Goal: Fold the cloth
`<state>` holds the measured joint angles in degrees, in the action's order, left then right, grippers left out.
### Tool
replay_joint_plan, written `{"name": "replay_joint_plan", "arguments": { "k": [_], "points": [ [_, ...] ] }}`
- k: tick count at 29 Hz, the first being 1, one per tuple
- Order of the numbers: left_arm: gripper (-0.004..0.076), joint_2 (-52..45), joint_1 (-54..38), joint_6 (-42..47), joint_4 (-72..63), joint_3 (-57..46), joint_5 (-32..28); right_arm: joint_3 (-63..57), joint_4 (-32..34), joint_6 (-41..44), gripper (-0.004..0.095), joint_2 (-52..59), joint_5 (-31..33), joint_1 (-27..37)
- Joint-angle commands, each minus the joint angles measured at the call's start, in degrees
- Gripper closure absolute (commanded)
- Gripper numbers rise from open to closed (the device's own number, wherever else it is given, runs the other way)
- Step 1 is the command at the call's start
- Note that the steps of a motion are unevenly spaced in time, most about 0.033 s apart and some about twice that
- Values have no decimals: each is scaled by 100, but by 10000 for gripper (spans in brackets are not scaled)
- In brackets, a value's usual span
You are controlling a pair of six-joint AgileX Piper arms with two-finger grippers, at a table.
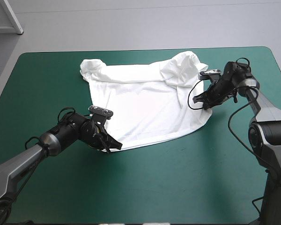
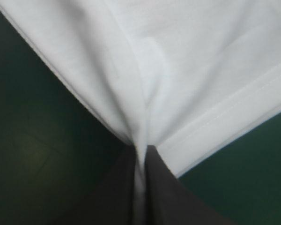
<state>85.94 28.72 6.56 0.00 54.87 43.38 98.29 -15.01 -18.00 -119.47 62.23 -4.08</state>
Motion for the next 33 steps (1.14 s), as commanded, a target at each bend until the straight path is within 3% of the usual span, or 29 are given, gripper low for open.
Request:
{"name": "replay_joint_plan", "arguments": {
  "k": [1, 7, 15, 20, 28, 33],
  "points": [
    [703, -222, 12, 31, 215, 175, -204, 60, -662, -191, 925, 252, 172, -86],
    [703, -222, 12, 31, 865, 1070, 202, 401, -687, -189, 925, 898, 122, -86],
    [703, -222, 12, 9, 2096, 3735, 1060, 2025, -687, 90, 925, 1756, 122, -86],
    [703, -222, 12, -429, 2313, 5584, 1112, 3611, -697, 307, 925, 2001, 159, -86],
    [703, -222, 12, -1043, 2303, 7696, 1050, 5925, -746, 432, 925, 2238, 152, -86],
    [703, -222, 12, -1439, 2291, 8832, 965, 6771, -797, 431, 925, 2583, -303, -86]
  ]
}}
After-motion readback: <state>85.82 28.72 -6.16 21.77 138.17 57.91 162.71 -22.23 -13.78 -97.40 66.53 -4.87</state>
